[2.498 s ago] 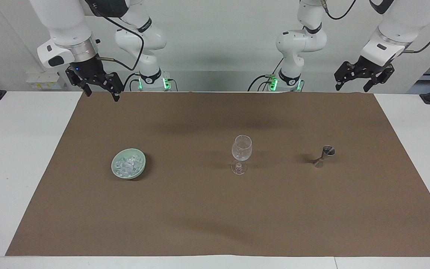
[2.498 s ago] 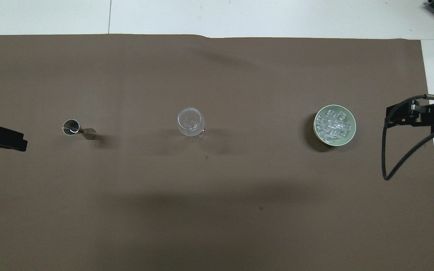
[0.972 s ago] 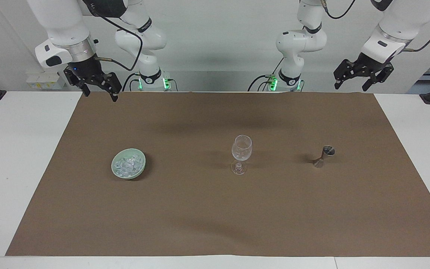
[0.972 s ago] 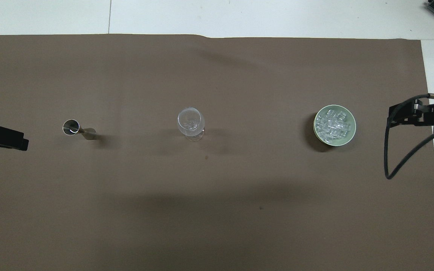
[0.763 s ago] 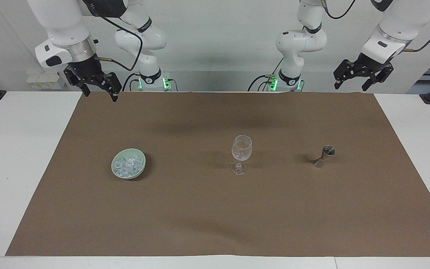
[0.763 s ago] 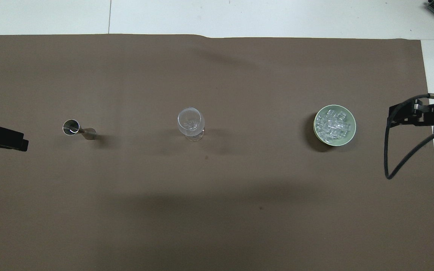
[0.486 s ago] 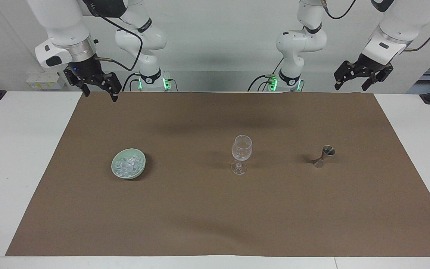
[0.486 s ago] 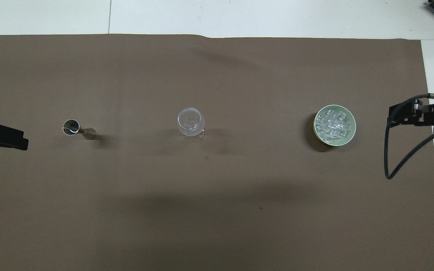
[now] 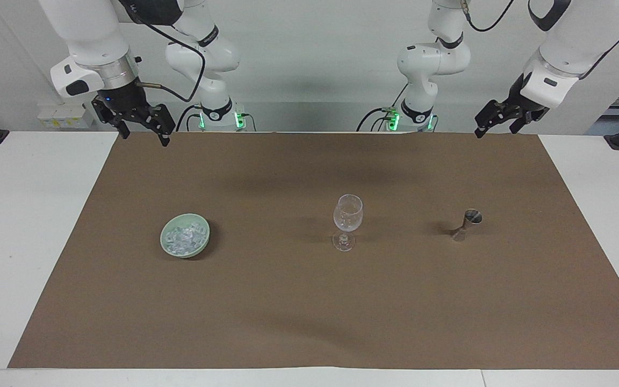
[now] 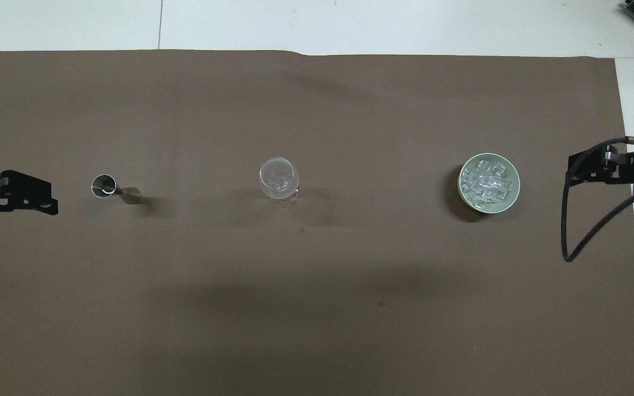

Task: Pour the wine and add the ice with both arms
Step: 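Reach the left gripper to the small dark bottle and close on it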

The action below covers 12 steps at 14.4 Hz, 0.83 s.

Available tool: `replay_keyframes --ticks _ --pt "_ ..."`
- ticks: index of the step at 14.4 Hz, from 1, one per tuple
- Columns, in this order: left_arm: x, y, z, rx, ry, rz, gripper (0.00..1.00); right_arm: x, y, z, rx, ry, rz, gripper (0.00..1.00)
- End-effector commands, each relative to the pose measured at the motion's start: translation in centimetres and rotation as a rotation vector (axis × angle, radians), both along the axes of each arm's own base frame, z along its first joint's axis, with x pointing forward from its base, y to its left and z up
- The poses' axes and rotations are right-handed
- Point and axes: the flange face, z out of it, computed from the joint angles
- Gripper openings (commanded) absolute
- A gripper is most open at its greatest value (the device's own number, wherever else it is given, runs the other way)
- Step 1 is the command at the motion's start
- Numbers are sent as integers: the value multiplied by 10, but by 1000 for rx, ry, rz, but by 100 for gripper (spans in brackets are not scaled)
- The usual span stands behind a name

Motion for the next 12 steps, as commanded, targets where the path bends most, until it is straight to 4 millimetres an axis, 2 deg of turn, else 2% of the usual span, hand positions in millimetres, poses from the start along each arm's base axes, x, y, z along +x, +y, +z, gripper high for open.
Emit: replay_keyframes --ticks 1,3,5,8,11,12 --pt "7 2 -9 -10 -2 195 100 3 -5 2 29 -7 18 100" --pt "11 -2 -16 -45 33 360 100 3 -5 2 30 -7 16 100" --pt "14 0 -21 -49 54 437 100 3 -5 2 29 -7 18 100" --pt "20 22 -26 -120 84 510 100 3 -5 2 29 -8 16 100" --pt "28 31 -34 -162 111 543 100 3 -5 2 30 -6 14 100" --pt "32 42 -40 -180 126 576 100 3 -5 2 29 -8 14 100"
